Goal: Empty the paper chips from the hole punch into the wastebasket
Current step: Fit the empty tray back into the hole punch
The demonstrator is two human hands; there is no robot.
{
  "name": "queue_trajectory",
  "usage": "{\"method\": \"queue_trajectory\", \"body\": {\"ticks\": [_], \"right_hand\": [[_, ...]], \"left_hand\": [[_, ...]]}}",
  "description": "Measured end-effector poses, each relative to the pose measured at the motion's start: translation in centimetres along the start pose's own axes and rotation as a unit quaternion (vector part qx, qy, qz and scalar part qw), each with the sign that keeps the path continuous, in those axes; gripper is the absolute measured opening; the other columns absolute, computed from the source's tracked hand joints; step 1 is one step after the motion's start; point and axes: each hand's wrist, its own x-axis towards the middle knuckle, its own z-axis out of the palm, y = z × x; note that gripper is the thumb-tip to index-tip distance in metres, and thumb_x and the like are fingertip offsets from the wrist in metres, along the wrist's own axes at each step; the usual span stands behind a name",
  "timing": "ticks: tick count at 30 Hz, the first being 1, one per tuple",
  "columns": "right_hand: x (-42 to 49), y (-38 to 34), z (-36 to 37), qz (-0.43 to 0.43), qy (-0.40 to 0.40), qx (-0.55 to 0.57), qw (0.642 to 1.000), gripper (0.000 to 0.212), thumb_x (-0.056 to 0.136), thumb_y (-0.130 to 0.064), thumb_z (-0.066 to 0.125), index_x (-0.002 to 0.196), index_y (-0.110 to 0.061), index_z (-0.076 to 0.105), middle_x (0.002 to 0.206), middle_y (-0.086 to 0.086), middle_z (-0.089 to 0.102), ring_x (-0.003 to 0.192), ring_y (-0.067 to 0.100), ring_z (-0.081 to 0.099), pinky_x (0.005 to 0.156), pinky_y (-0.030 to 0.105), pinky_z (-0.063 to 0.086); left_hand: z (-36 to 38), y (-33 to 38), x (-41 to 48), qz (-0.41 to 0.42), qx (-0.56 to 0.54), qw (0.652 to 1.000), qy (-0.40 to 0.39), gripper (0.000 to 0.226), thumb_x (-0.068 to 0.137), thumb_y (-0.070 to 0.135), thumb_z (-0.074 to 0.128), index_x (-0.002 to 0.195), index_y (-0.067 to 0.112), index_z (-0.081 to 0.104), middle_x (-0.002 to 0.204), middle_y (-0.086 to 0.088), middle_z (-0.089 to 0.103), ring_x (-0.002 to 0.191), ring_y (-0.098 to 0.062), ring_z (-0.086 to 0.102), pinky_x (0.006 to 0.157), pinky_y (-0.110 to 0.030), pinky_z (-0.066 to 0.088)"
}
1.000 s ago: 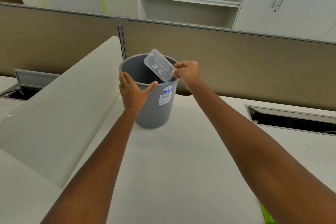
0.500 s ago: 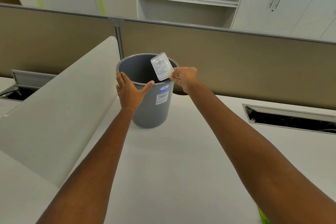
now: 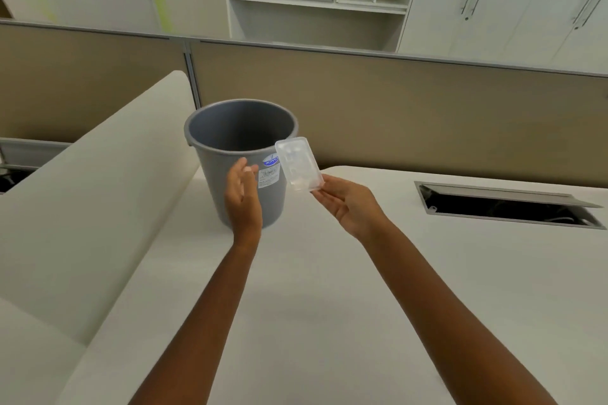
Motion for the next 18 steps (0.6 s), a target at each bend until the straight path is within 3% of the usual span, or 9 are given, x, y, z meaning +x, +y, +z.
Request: {"method": "queue_trajectory", "body": {"ticks": [2, 4, 7, 9, 11, 14, 16, 18], "right_hand": [[-1.2, 1.0, -1.9, 0.01, 0.001, -0.012, 1.0, 0.032, 0.088, 0.007, 0.048, 0.119, 0.012, 0.054, 0.098, 0.015, 0.066, 0.086, 0.023, 0.066, 0.081, 0.024, 0.052], [-2.3, 2.0, -3.8, 0.024, 0.01, -0.032, 0.999, 0.031, 0.089, 0.004, 0.049, 0.119, 0.009, 0.055, 0.107, 0.016, 0.064, 0.091, 0.025, 0.066, 0.077, 0.026, 0.057], [-3.7, 3.7, -6.4, 0.055, 0.019, -0.038, 0.998, 0.029, 0.09, 0.002, 0.05, 0.117, 0.01, 0.057, 0.105, 0.016, 0.066, 0.083, 0.021, 0.069, 0.067, 0.021, 0.06], [-4.5, 4.8, -8.0, 0.078, 0.029, -0.033, 0.996, 0.027, 0.088, 0.004, 0.05, 0.113, 0.012, 0.058, 0.097, 0.017, 0.068, 0.072, 0.018, 0.073, 0.064, 0.02, 0.061], [-5.2, 5.7, -9.7, 0.093, 0.044, -0.023, 0.994, 0.024, 0.086, 0.006, 0.051, 0.107, 0.013, 0.06, 0.092, 0.017, 0.068, 0.066, 0.016, 0.074, 0.061, 0.02, 0.06], [-6.2, 6.4, -12.2, 0.096, 0.076, -0.05, 0.991, 0.013, 0.083, 0.006, 0.055, 0.09, 0.009, 0.066, 0.084, 0.016, 0.07, 0.068, 0.021, 0.073, 0.06, 0.02, 0.06], [-6.8, 6.5, -14.3, 0.069, 0.142, -0.116, 0.981, 0.012, 0.081, 0.006, 0.059, 0.09, 0.009, 0.067, 0.079, 0.016, 0.068, 0.068, 0.023, 0.067, 0.06, 0.02, 0.06], [-7.4, 6.6, -17.5, 0.021, 0.242, -0.293, 0.925, 0.022, 0.082, 0.0, 0.061, 0.102, 0.008, 0.067, 0.089, 0.019, 0.069, 0.077, 0.025, 0.063, 0.072, 0.027, 0.055]], "left_hand": [[0.8, -0.7, -2.2, -0.108, -0.055, 0.99, -0.071, 0.026, 0.099, 0.02, 0.036, 0.111, 0.009, 0.056, 0.113, -0.018, 0.059, 0.105, -0.026, 0.056, 0.094, -0.035, 0.047], [1.6, -1.8, -4.3, -0.203, -0.082, 0.963, -0.158, 0.038, 0.099, 0.034, 0.028, 0.123, 0.012, 0.05, 0.117, -0.015, 0.057, 0.103, -0.025, 0.057, 0.083, -0.032, 0.051], [2.3, -3.7, -6.9, -0.354, -0.246, 0.867, -0.25, 0.061, 0.094, 0.055, 0.012, 0.13, 0.016, 0.043, 0.117, -0.015, 0.061, 0.101, -0.028, 0.059, 0.079, -0.034, 0.053], [2.6, -5.0, -8.4, -0.426, -0.338, 0.799, -0.257, 0.07, 0.089, 0.064, 0.008, 0.122, 0.018, 0.048, 0.103, -0.015, 0.071, 0.103, -0.032, 0.058, 0.085, -0.042, 0.048], [3.2, -6.2, -10.0, -0.46, -0.386, 0.76, -0.249, 0.07, 0.088, 0.066, 0.01, 0.117, 0.018, 0.051, 0.094, -0.015, 0.075, 0.105, -0.033, 0.056, 0.086, -0.046, 0.047], [3.6, -7.1, -11.8, -0.486, -0.394, 0.747, -0.225, 0.066, 0.089, 0.064, 0.014, 0.117, 0.017, 0.052, 0.082, -0.015, 0.074, 0.098, -0.033, 0.057, 0.072, -0.044, 0.057], [3.5, -7.6, -12.7, -0.495, -0.393, 0.747, -0.207, 0.065, 0.09, 0.063, 0.018, 0.121, 0.016, 0.05, 0.081, -0.017, 0.072, 0.095, -0.034, 0.057, 0.066, -0.045, 0.058], [3.3, -8.1, -13.6, -0.504, -0.393, 0.743, -0.196, 0.065, 0.09, 0.063, 0.021, 0.123, 0.014, 0.049, 0.081, -0.018, 0.072, 0.094, -0.035, 0.057, 0.065, -0.046, 0.058]]}}
